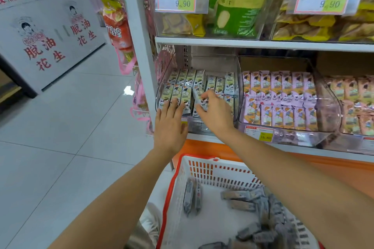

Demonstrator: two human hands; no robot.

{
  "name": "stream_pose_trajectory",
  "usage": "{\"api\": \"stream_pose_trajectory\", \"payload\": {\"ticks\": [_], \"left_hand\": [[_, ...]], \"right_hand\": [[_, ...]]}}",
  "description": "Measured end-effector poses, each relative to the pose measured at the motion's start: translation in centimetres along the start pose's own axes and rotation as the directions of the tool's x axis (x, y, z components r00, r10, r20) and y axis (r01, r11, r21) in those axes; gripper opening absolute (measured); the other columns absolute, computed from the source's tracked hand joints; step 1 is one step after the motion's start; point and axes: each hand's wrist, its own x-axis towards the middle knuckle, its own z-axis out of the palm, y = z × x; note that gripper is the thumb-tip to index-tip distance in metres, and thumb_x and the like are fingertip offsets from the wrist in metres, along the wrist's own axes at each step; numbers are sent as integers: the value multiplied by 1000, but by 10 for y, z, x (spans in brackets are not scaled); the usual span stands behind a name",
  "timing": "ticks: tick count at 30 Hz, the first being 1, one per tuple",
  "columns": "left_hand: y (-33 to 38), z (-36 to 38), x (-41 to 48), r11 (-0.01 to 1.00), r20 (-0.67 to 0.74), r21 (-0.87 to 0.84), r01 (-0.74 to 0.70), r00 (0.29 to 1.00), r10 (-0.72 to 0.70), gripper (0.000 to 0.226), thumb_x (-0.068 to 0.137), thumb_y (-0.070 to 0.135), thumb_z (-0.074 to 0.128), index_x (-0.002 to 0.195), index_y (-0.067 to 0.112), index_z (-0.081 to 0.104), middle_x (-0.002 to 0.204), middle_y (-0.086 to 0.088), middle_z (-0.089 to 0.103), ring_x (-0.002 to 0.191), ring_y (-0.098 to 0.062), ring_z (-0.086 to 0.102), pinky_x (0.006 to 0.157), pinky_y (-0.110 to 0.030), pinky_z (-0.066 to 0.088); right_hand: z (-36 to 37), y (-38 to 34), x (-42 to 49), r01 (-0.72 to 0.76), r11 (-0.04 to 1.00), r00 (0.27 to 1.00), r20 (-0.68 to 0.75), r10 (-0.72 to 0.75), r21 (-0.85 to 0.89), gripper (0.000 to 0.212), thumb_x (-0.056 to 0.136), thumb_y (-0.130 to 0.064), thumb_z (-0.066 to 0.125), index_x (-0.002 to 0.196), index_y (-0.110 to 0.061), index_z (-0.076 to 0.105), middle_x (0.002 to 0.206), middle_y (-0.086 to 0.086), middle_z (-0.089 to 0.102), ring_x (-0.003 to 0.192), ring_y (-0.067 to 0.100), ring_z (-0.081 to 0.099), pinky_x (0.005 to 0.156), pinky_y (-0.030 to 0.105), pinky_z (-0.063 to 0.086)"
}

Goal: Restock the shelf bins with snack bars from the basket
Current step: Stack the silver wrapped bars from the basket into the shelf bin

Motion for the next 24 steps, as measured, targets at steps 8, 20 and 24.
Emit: {"api": "stream_pose_trajectory", "payload": {"ticks": [8,20,24], "left_hand": [[-3,2,2,1000,-46,27,-4,999,5,57,98,24,45,151,20,26,161,-3,17,150,-23,7,121,-41,4],[5,-2,-1,998,65,62,12,998,-16,60,103,36,32,155,18,11,163,-2,3,150,-24,-1,122,-41,5],[1,-2,0,998,52,66,13,999,-17,60,102,33,37,155,16,13,163,-2,6,150,-24,1,122,-40,7]], "right_hand": [[11,5,-11,91,995,992,81,-93,28,42,93,-29,53,133,-15,54,106,7,69,93,27,63,91,39,46],[5,7,5,29,999,999,43,-30,17,29,90,-23,67,119,-18,67,103,3,71,95,23,66,84,41,54],[10,5,5,44,997,997,64,-48,67,27,89,-25,68,115,-18,67,99,0,71,92,21,66,83,42,54]]}}
